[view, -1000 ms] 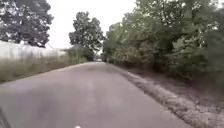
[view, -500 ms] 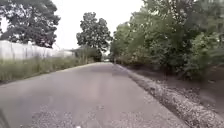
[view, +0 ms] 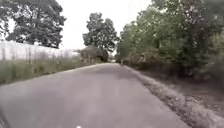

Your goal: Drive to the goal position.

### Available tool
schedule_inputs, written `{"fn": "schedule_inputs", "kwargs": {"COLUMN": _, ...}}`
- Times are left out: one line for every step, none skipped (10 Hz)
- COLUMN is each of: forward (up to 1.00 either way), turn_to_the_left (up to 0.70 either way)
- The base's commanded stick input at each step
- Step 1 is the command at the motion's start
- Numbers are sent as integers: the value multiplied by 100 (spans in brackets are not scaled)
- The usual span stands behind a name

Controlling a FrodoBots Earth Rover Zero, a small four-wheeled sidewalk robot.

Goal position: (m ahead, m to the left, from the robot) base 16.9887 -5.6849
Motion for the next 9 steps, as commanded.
{"fn": "schedule_inputs", "kwargs": {"forward": 100, "turn_to_the_left": 0}}
{"fn": "schedule_inputs", "kwargs": {"forward": 100, "turn_to_the_left": 0}}
{"fn": "schedule_inputs", "kwargs": {"forward": 100, "turn_to_the_left": -2}}
{"fn": "schedule_inputs", "kwargs": {"forward": 100, "turn_to_the_left": -3}}
{"fn": "schedule_inputs", "kwargs": {"forward": 100, "turn_to_the_left": -5}}
{"fn": "schedule_inputs", "kwargs": {"forward": 100, "turn_to_the_left": -6}}
{"fn": "schedule_inputs", "kwargs": {"forward": 100, "turn_to_the_left": -7}}
{"fn": "schedule_inputs", "kwargs": {"forward": 100, "turn_to_the_left": -9}}
{"fn": "schedule_inputs", "kwargs": {"forward": 100, "turn_to_the_left": -10}}
